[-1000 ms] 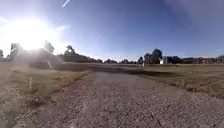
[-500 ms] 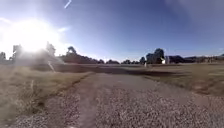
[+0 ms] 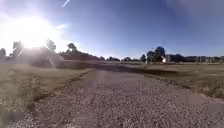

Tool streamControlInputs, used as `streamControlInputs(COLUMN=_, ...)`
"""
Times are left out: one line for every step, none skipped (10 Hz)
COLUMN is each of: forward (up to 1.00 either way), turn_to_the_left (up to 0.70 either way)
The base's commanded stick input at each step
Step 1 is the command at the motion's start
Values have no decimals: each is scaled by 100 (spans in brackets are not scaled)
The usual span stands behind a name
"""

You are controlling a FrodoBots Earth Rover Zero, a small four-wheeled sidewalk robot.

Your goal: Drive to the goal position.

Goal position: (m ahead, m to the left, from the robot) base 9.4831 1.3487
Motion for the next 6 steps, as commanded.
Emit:
streamControlInputs(forward=50, turn_to_the_left=0)
streamControlInputs(forward=50, turn_to_the_left=0)
streamControlInputs(forward=50, turn_to_the_left=0)
streamControlInputs(forward=50, turn_to_the_left=0)
streamControlInputs(forward=50, turn_to_the_left=0)
streamControlInputs(forward=50, turn_to_the_left=0)
